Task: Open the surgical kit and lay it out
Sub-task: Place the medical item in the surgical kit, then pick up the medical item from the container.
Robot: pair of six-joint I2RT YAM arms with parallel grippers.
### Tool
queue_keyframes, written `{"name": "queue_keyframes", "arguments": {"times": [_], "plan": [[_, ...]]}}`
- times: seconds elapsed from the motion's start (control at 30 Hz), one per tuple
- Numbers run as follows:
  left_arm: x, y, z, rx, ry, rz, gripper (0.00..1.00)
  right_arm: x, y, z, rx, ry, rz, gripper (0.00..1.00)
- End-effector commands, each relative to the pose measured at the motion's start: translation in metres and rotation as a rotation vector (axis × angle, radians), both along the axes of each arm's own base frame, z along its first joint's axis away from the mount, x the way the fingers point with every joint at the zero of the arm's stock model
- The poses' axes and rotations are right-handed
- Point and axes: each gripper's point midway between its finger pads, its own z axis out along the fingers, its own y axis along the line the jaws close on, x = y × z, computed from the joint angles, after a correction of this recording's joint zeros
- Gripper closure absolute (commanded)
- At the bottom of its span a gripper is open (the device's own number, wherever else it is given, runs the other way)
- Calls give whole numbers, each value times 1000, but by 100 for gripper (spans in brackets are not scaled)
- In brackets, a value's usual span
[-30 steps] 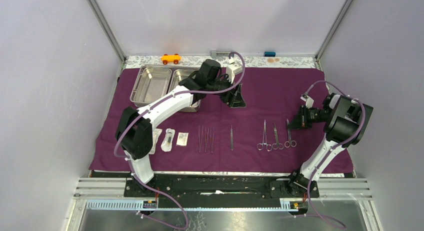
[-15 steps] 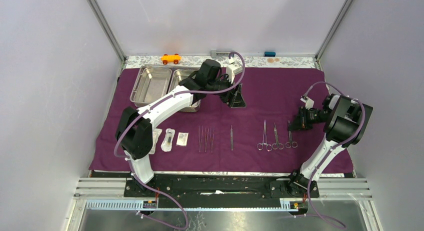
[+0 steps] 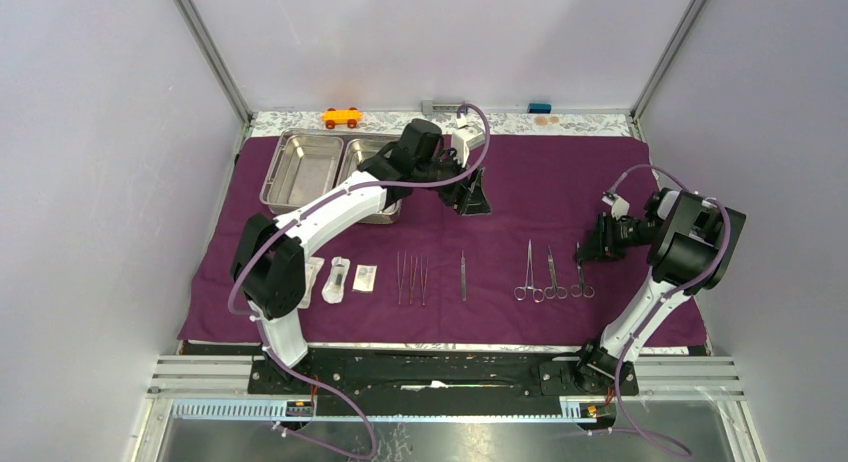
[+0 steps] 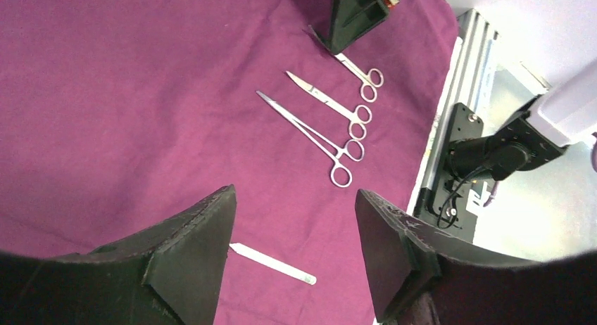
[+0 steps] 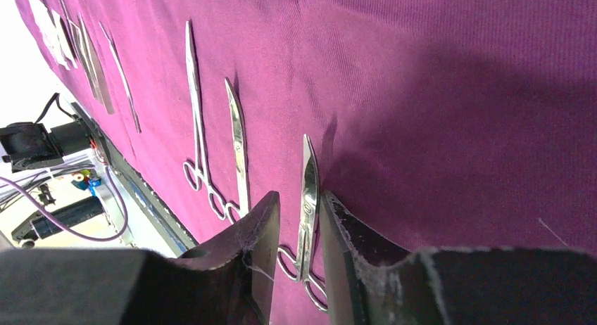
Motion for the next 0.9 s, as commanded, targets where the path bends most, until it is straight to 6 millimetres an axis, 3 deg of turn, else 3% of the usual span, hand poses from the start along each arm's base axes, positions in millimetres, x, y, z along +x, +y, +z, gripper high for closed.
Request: {"name": "queue_keyframes", "arguments": {"times": [0.0, 0.17, 0.37, 0.53, 0.67, 0.87], "plan": [[29, 17, 23, 11, -111, 141, 31, 4, -9, 3, -57, -29, -3, 62], [82, 70, 13, 93, -135, 386, 17, 24, -18, 27, -126, -149, -35, 49], [135, 156, -2, 164, -143, 612, 14, 41, -22, 53, -215, -276, -65, 40], [183, 230, -24, 273, -155, 783, 14, 56, -1, 83, -235, -381, -39, 41], [212, 261, -50, 339, -100, 815, 15, 66, 30, 103, -266, -485, 29, 40], [232, 276, -96, 461, -12, 786, 20, 77, 58, 117, -233, -583, 40, 40]]}}
